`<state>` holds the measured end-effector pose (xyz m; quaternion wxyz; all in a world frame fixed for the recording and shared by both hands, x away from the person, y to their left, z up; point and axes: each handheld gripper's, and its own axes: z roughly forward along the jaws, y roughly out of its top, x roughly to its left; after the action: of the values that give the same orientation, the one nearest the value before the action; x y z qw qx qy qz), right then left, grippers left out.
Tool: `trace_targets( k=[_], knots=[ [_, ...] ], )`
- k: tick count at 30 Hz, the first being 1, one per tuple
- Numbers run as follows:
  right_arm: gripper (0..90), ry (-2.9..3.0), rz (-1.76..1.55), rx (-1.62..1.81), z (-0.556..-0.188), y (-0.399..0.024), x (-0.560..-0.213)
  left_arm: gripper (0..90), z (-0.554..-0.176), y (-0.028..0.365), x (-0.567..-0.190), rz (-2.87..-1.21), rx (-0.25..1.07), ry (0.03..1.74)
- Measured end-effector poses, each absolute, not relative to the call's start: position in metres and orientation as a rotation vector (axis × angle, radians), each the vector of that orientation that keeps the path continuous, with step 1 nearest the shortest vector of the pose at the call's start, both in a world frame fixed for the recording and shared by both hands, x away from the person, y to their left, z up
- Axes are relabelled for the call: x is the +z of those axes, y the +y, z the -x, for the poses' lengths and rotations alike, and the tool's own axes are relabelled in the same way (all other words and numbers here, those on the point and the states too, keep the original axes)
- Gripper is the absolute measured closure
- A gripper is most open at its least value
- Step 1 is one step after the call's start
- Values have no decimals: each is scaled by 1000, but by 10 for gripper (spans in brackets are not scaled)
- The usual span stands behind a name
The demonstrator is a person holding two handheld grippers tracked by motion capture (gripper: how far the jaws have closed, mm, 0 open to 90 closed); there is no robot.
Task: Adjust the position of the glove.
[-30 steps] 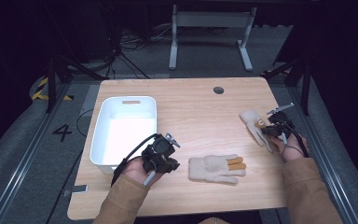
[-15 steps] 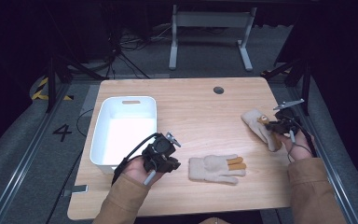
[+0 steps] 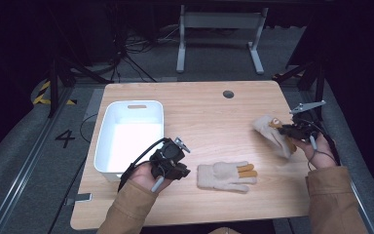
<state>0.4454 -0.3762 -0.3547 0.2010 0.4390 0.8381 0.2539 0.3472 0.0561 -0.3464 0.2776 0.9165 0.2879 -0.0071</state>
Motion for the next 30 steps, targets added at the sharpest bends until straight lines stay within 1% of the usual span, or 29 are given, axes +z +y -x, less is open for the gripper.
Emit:
trace_targets(
  k=[14,23,30],
  knots=[
    [782,2442,-1064,718,-426,-353,-330,744,-349,57,-347,-2465,-28,786],
    [782,2546,-881,758,-412,-333,-320,741,-350,59,-347,-2461,-31,795],
    [781,2635,-745,828,-407,-320,-321,740,-350,58,-347,-2467,-34,793]
  ],
)
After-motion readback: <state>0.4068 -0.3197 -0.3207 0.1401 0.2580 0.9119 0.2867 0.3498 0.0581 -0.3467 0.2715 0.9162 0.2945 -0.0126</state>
